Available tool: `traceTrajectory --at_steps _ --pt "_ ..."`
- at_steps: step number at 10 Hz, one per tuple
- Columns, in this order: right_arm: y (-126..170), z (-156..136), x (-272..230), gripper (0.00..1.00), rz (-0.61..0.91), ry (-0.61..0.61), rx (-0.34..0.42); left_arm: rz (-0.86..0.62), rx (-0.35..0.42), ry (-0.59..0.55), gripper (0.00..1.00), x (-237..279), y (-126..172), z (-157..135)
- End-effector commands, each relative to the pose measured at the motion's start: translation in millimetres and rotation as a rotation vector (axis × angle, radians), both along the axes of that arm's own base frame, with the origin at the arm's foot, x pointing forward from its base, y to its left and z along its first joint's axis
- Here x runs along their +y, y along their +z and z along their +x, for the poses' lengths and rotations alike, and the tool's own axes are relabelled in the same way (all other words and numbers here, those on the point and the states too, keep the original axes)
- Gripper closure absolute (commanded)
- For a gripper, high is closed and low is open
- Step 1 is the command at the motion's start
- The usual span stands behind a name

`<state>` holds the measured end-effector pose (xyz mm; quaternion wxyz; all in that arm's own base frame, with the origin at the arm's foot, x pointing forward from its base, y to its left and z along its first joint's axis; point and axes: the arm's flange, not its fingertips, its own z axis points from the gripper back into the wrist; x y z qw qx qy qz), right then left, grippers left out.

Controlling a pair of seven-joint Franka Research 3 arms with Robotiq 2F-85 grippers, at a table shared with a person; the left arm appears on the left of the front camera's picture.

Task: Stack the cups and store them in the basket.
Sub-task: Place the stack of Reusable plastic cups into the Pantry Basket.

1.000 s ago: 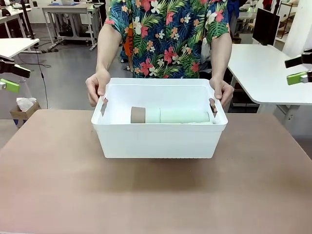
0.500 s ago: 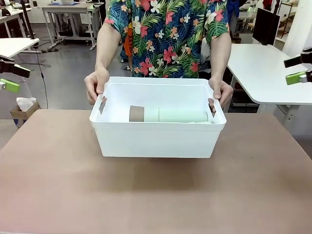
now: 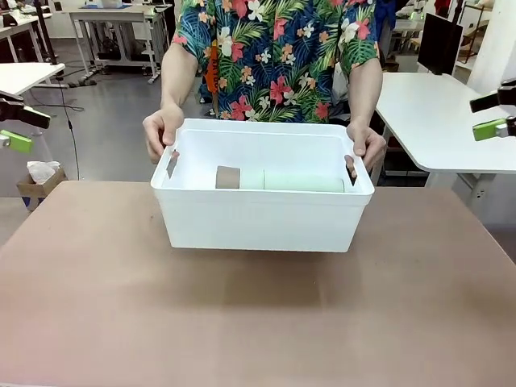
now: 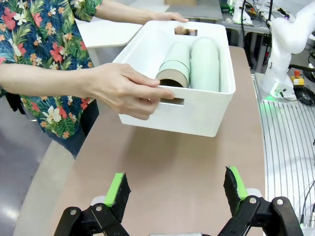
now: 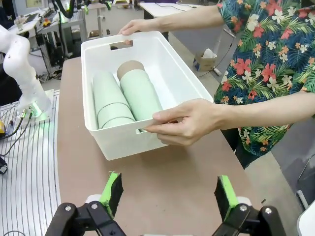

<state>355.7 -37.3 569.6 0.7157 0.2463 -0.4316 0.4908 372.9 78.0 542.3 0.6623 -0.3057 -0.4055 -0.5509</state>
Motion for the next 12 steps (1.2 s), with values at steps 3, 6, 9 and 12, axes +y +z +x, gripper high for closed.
traceTrajectory --at_steps 3,6,9,12 --pt "1.1 1.8 -0.1 0.00 0.019 0.003 -0.003 -0.003 -0.010 -0.002 0.00 -0.5 1.3 -0.9" --pt "1.1 1.8 -0.1 0.00 0.019 0.003 -0.003 -0.003 -0.010 -0.002 0.00 -0.5 1.3 -0.9" --pt "1.1 1.8 -0.1 0.00 0.019 0.003 -0.003 -0.003 -0.010 -0.002 0.00 -0.5 1.3 -0.9" --pt "1.1 1.8 -0.1 0.00 0.019 0.003 -0.003 -0.003 -0.010 -0.002 0.00 -0.5 1.3 -0.9"
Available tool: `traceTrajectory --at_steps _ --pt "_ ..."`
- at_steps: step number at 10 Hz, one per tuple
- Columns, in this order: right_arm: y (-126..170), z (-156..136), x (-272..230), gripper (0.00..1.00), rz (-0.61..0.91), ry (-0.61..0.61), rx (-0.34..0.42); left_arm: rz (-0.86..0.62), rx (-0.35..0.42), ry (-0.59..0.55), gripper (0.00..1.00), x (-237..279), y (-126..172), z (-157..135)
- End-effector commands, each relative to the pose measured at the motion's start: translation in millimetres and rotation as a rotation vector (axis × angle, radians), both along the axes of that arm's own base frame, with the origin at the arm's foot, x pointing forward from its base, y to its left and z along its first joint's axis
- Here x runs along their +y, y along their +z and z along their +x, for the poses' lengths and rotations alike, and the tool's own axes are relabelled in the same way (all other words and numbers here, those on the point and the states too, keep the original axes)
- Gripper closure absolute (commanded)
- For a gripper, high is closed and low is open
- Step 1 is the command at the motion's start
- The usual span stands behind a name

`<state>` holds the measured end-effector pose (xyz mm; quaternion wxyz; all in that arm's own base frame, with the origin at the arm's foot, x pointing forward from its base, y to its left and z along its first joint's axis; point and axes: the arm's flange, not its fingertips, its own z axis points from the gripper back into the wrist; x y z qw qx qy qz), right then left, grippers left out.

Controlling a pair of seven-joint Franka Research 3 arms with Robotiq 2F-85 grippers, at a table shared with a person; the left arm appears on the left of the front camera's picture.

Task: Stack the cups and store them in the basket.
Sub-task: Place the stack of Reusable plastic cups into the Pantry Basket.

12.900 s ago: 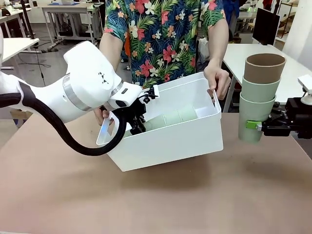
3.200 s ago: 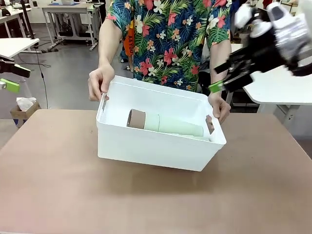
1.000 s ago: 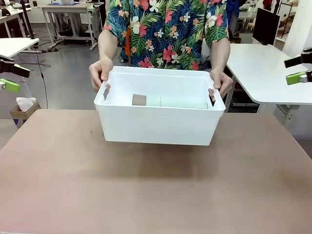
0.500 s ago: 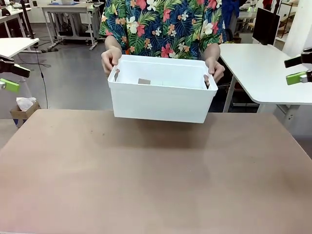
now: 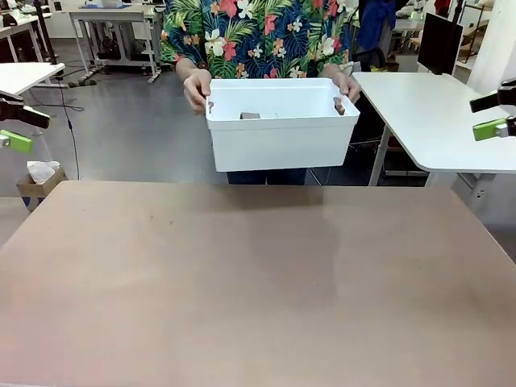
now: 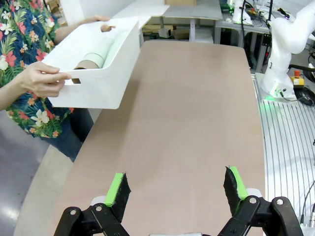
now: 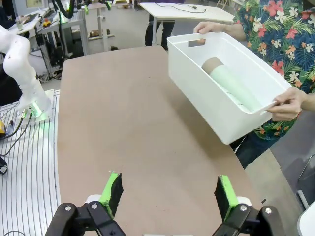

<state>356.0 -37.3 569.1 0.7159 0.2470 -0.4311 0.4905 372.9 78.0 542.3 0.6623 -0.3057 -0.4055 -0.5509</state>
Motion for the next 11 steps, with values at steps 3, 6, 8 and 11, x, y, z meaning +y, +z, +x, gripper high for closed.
traceTrajectory --at_steps 3,6,8,11 --pt "1.6 1.5 -0.1 0.00 0.018 0.003 -0.005 -0.003 -0.010 -0.002 0.00 -0.5 1.3 -0.9" --pt "1.6 1.5 -0.1 0.00 0.018 0.003 -0.005 -0.003 -0.010 -0.002 0.00 -0.5 1.3 -0.9" --pt "1.6 1.5 -0.1 0.00 0.018 0.003 -0.005 -0.003 -0.010 -0.002 0.00 -0.5 1.3 -0.9" --pt "1.6 1.5 -0.1 0.00 0.018 0.003 -0.005 -0.003 -0.010 -0.002 0.00 -0.5 1.3 -0.9"
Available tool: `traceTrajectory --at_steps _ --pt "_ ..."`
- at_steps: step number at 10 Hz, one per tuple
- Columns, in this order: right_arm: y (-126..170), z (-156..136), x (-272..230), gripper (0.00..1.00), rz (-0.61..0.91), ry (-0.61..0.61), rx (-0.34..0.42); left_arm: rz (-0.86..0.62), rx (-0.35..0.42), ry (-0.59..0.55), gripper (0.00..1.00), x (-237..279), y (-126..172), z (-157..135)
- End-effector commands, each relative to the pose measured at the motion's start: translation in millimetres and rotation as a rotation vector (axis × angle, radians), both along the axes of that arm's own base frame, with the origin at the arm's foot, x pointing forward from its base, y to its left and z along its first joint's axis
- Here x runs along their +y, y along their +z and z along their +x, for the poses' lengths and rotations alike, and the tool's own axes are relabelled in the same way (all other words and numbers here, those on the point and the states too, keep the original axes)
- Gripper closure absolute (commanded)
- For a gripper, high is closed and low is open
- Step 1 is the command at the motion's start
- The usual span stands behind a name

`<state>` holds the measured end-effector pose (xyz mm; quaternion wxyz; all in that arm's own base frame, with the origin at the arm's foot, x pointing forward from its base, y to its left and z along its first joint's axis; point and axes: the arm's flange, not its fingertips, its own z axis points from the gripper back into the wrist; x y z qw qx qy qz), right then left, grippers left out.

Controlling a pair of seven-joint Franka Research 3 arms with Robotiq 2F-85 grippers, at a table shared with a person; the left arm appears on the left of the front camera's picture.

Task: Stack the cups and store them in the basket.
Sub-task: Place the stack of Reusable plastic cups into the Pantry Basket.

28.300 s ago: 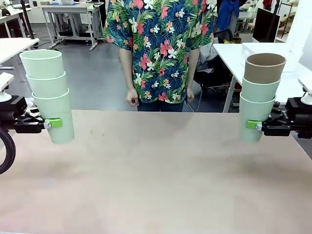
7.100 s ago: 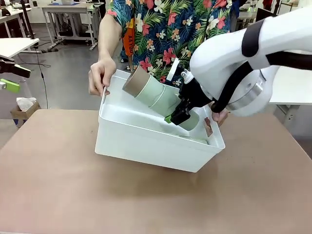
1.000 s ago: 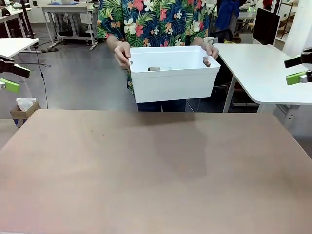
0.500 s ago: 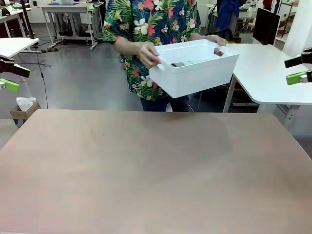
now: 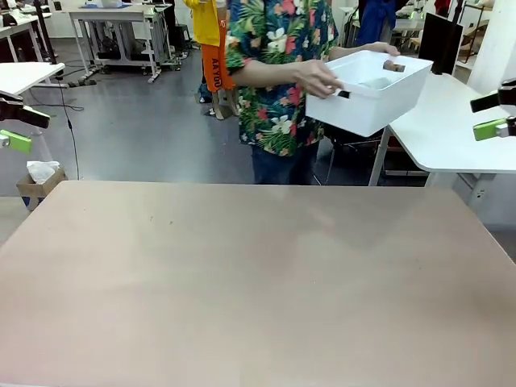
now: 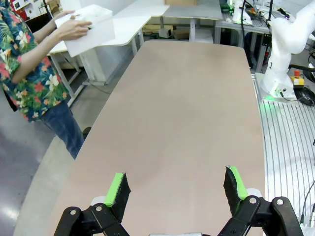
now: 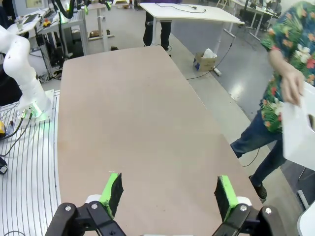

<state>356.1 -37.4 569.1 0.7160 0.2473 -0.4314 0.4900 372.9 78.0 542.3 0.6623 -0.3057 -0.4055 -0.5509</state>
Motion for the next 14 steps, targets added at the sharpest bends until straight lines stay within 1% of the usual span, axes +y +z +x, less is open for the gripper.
traceTrajectory --at_steps 1,14 --pt "1.6 1.4 -0.1 0.00 0.017 0.004 -0.005 -0.003 -0.010 -0.002 0.00 -0.5 1.3 -0.9" --pt "1.6 1.4 -0.1 0.00 0.017 0.004 -0.005 -0.003 -0.010 -0.002 0.00 -0.5 1.3 -0.9"
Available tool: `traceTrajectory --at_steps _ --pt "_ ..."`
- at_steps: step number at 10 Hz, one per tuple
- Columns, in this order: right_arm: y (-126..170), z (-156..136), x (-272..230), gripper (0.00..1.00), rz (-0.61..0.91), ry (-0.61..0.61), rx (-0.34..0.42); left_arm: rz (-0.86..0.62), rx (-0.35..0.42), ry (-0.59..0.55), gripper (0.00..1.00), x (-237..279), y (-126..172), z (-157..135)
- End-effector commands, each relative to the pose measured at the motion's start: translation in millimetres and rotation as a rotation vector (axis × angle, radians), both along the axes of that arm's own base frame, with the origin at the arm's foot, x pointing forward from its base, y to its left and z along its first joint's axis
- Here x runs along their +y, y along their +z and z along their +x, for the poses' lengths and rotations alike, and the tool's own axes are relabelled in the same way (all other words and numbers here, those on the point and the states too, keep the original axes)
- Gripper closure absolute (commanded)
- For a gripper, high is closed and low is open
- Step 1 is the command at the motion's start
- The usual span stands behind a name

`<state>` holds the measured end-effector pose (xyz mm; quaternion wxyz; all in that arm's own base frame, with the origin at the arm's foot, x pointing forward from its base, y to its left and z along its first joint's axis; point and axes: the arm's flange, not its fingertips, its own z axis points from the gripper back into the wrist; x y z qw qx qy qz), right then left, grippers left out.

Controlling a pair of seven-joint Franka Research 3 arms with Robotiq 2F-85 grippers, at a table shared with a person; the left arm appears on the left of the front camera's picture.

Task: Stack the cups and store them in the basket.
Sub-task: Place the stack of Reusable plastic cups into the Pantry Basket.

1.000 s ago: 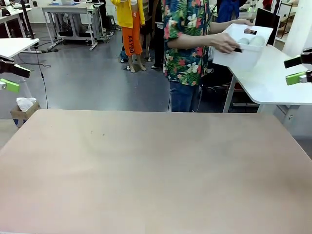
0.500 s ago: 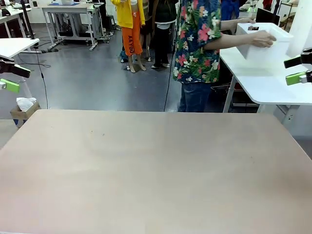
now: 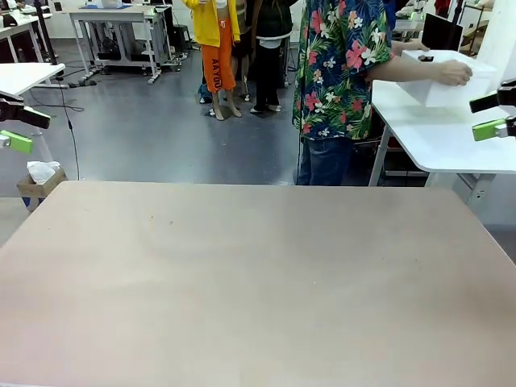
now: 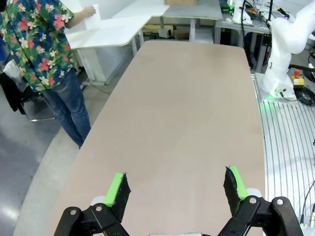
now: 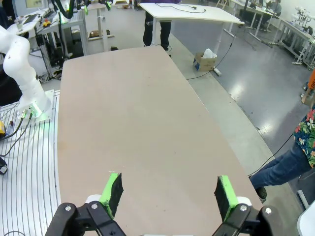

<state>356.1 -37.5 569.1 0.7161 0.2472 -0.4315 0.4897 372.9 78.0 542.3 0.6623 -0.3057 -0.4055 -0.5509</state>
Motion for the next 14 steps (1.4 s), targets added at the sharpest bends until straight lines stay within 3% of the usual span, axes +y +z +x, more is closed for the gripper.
traceTrajectory --at_steps 1,14 --pt "1.6 1.4 0.0 0.00 0.017 0.005 -0.005 -0.003 -0.010 -0.002 0.00 -0.5 1.3 -0.9" --pt "1.6 1.4 0.0 0.00 0.017 0.005 -0.005 -0.003 -0.010 -0.002 0.00 -0.5 1.3 -0.9"
